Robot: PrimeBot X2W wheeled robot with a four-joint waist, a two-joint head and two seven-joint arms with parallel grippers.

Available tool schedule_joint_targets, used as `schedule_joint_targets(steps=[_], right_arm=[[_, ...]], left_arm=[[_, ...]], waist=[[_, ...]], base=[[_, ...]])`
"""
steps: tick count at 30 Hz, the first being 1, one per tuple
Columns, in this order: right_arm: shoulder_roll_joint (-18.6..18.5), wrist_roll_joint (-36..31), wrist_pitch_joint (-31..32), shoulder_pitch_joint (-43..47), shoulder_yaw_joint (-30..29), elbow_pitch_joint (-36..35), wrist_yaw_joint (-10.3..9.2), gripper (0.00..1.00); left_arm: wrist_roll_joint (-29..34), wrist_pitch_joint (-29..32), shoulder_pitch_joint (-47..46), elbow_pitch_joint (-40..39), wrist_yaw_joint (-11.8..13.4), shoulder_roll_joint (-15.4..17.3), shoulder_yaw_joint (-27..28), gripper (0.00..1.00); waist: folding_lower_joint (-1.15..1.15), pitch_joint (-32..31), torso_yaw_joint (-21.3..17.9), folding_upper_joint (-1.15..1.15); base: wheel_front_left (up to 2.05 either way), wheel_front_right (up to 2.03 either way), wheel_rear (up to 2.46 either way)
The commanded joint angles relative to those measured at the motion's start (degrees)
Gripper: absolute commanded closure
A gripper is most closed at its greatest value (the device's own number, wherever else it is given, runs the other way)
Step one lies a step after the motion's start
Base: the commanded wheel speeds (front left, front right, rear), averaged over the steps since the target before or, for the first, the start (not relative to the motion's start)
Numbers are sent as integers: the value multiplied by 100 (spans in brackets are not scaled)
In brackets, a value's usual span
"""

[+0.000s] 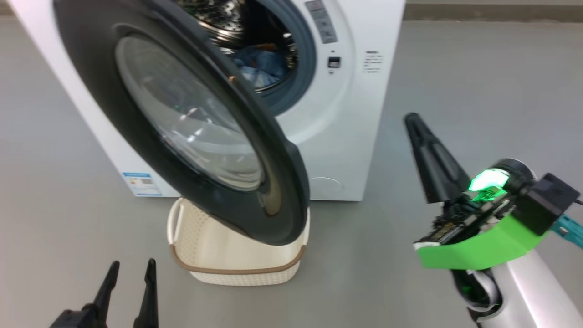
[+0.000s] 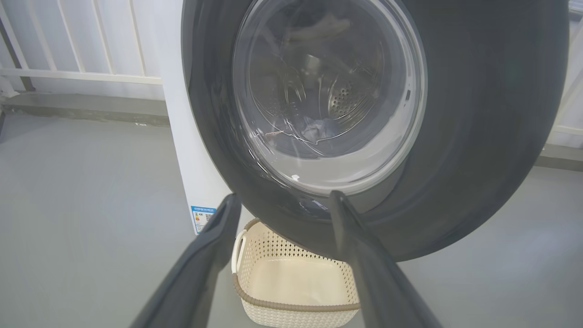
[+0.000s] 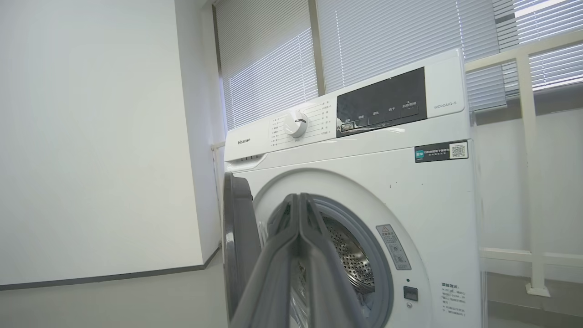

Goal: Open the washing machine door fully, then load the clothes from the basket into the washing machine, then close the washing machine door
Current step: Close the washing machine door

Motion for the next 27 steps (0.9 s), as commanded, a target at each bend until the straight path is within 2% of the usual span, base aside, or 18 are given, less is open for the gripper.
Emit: schedule_joint_targets(steps=[1,7,17,21,27], right_arm=[[49,84,-26,-189,238,-210,9,100],[79,241,-26,-299,916,-81,9,100],[60,489,-26,-250,2025,1089,9,100],[13,534,-26,-277,2179,1487,9,100],[-33,564,-26,-326,2005,1810,9,100]], left_arm=[[-56,-37,-35,-176,-9,35,141,0],[-192,-37,-2,-198,-9,34,1,0],[-418,-37,-33,-142,31,34,-306,0],[-484,-37,-71,-144,69,34,-425,0],[-549,-37,-101,-171,118,34,-495,0]], waist=[[0,-62,210,0],[0,-91,541,0],[0,21,965,0],[0,109,1084,0],[0,238,1135,0]], base=[[0,0,0],[0,0,0],[0,0,0],[0,0,0],[0,0,0]])
